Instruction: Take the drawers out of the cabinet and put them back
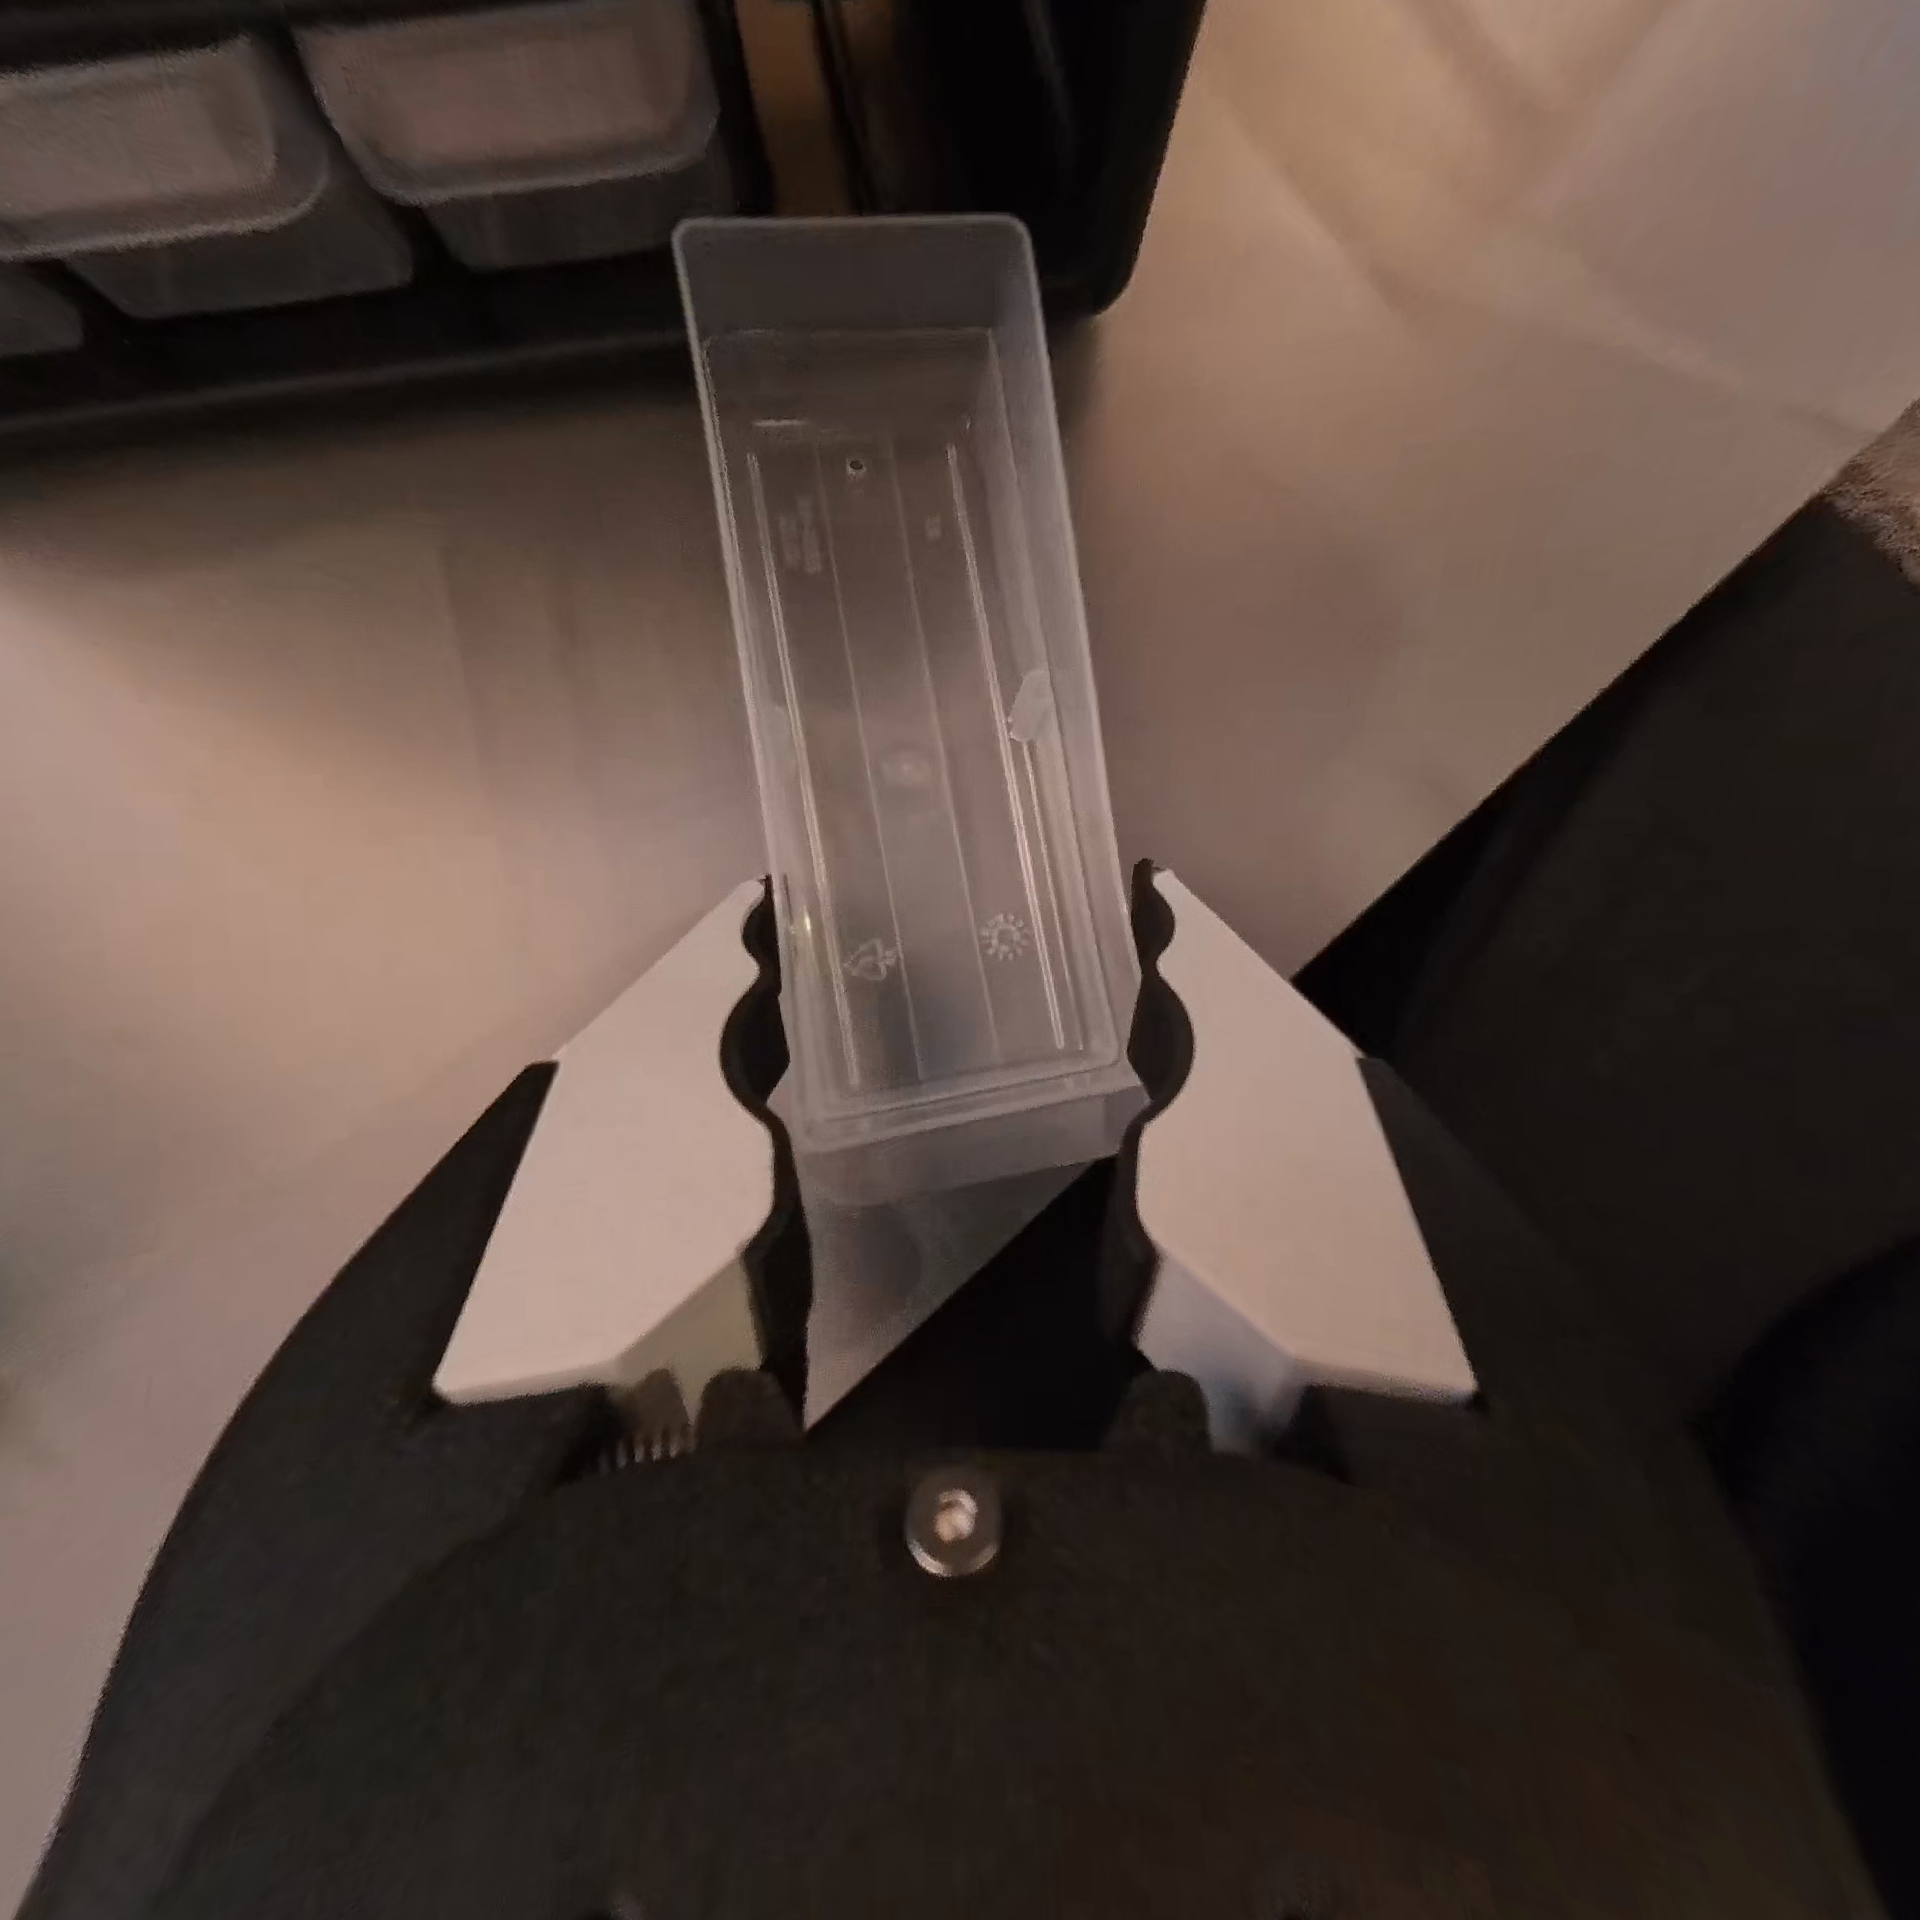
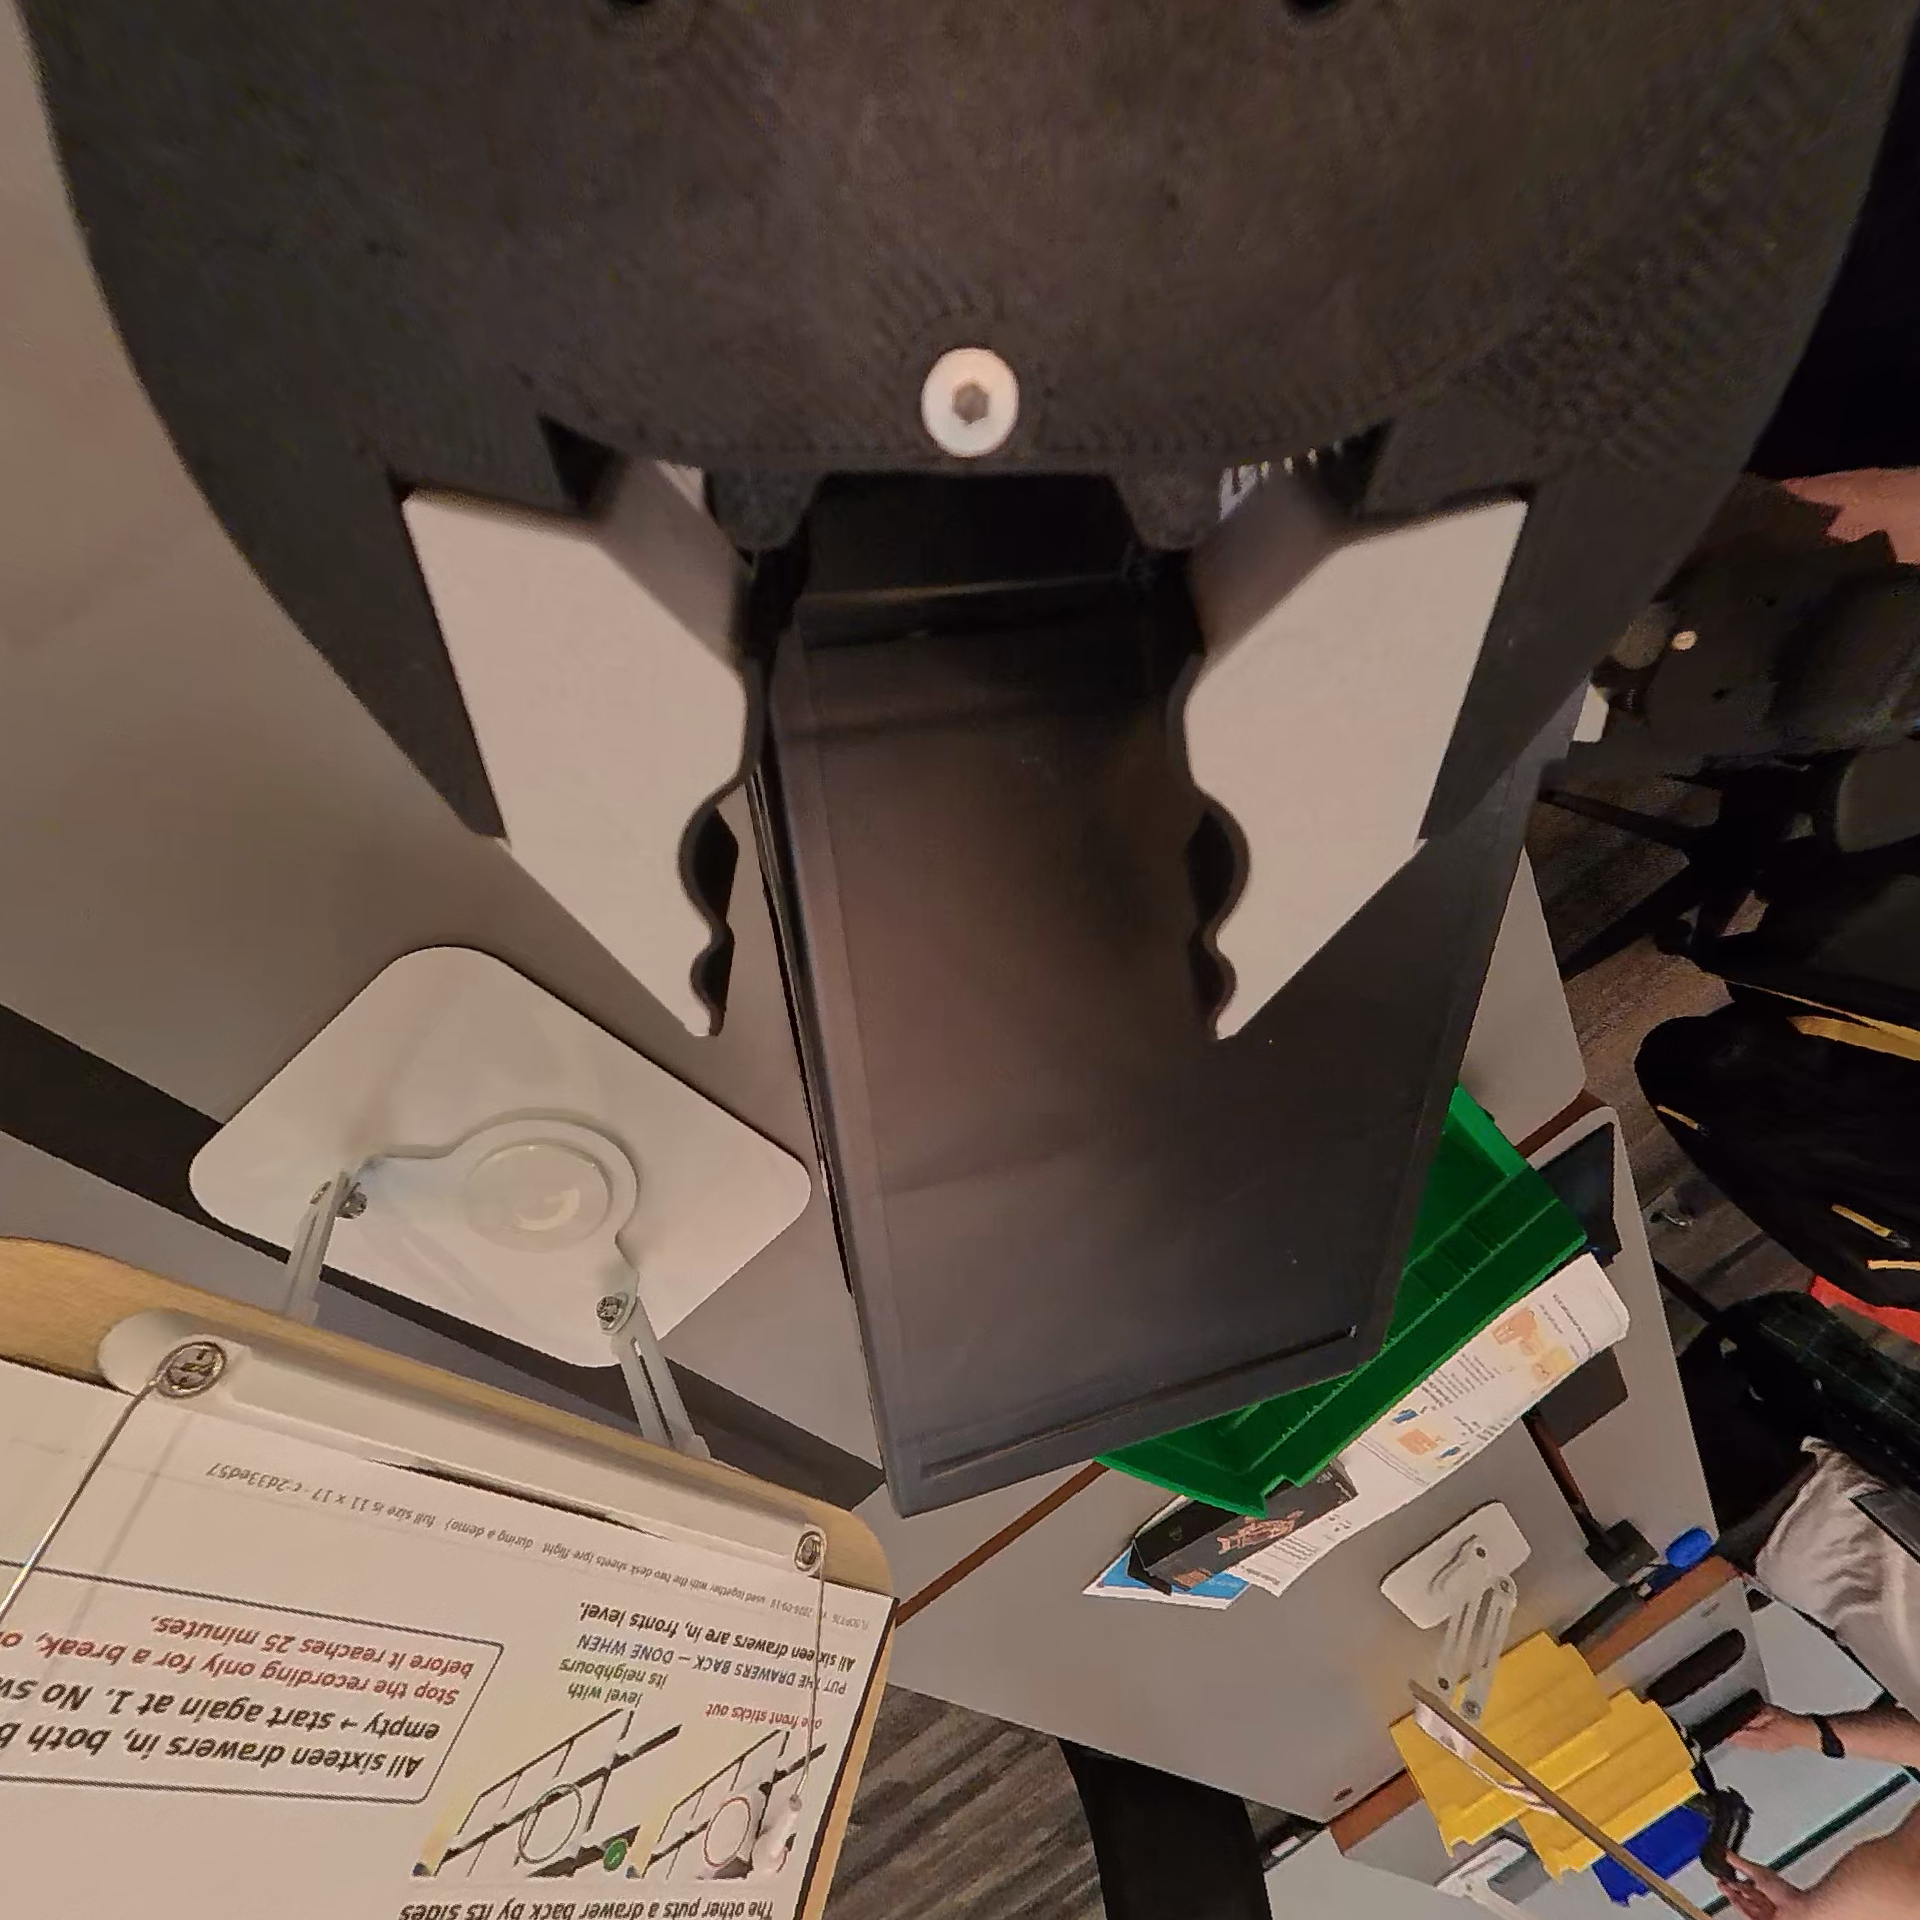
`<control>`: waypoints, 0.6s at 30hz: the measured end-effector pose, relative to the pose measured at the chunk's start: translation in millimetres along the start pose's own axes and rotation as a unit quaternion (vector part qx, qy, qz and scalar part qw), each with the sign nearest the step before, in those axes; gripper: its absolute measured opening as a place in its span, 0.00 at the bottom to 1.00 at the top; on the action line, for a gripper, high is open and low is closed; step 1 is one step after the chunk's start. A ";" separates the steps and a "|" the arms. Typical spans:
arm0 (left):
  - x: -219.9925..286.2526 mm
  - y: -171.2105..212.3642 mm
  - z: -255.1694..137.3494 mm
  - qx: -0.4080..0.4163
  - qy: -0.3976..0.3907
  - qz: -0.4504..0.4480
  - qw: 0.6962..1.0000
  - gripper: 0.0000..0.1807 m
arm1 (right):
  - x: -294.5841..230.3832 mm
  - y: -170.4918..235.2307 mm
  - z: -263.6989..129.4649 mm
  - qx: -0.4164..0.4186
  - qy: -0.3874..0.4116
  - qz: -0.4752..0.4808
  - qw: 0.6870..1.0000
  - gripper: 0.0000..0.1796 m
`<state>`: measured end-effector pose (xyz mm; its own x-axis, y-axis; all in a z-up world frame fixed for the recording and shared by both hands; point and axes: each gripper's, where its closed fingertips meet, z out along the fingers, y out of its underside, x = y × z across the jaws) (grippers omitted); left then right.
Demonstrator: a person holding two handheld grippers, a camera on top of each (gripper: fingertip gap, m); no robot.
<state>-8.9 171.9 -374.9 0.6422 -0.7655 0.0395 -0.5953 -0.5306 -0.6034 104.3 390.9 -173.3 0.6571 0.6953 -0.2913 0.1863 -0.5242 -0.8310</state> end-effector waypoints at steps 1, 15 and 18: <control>1.7 -4.7 -3.8 0.008 0.002 0.002 1.000 0.35 | 0.1 -0.2 -0.1 0.001 0.000 0.000 1.000 0.49; 3.7 -29.1 -3.5 -0.094 0.086 -0.017 0.992 0.35 | 0.0 -0.1 0.0 0.001 0.001 0.002 1.000 0.49; 1.5 -32.7 -9.0 -0.098 0.096 -0.024 0.990 0.34 | 0.0 -0.1 -0.2 0.002 0.000 0.003 1.000 0.49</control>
<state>7.2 184.8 -347.9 0.5796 -0.7824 0.2277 -0.6603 -0.6147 -0.4314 104.4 390.9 -173.1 0.6584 0.6921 -0.2957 0.1791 -0.5257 -0.8316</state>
